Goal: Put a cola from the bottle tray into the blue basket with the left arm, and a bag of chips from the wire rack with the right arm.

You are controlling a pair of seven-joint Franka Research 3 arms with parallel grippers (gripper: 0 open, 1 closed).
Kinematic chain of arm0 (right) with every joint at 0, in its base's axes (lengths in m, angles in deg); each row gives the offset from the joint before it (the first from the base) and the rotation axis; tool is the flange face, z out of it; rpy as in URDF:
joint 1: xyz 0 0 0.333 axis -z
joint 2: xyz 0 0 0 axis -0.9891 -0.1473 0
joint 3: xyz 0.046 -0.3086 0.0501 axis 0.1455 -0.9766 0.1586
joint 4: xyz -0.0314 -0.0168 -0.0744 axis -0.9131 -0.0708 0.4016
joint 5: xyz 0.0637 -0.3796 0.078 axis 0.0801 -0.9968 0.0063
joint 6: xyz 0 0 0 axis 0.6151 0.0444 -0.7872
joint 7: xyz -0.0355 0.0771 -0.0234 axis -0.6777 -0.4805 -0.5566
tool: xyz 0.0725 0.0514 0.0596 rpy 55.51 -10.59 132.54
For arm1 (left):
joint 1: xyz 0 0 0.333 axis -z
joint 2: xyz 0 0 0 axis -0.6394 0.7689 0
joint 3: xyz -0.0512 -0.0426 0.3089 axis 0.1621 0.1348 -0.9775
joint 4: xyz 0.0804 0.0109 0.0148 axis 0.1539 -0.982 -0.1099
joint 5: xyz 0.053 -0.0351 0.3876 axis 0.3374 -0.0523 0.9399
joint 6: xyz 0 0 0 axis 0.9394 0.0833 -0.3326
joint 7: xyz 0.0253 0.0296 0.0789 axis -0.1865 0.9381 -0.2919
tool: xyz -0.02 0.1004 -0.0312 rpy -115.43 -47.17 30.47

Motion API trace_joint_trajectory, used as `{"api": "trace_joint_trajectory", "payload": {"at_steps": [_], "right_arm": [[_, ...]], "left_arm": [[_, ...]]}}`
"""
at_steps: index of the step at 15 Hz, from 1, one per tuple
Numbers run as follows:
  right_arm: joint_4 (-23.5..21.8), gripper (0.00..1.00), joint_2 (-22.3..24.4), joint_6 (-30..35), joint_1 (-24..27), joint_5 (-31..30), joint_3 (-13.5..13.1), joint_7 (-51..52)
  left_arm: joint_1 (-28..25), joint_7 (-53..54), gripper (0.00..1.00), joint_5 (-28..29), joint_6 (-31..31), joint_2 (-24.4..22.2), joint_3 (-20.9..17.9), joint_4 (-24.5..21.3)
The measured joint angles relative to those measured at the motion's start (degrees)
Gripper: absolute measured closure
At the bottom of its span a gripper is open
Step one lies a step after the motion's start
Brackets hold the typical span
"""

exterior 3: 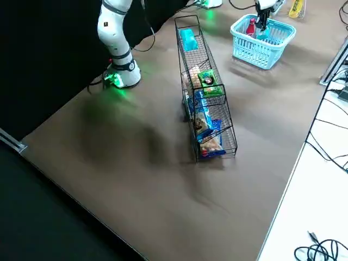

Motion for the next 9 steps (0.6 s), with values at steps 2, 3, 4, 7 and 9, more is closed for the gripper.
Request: {"api": "trace_joint_trajectory", "payload": {"at_steps": [2,3,4,7,9], "right_arm": [[0.00,0.92,-0.32,-0.82,0.00,0.00,-0.08,0.00],[0.01,0.90,-0.45,-1.47,0.00,0.00,-0.10,0.00],[0.03,0.82,-0.52,-1.89,0.00,0.00,-0.11,0.00],[0.14,0.58,-0.55,-2.10,0.00,0.00,-0.24,0.00],[0.24,0.57,-0.55,-2.08,0.02,0.00,-0.32,0.00]], "left_arm": [[-3.13,8.36,0.00,0.01,-2.81,-1.46,0.06,0.00],[-4.43,11.80,0.00,0.01,-4.00,-1.92,0.06,-0.01],[-5.36,14.43,0.00,0.01,-5.10,-2.17,0.05,-0.02],[-6.46,16.49,0.00,0.01,-5.89,-2.67,0.03,-0.03],[-6.92,16.56,0.00,0.01,-5.83,-3.53,-0.06,-0.01]]}}
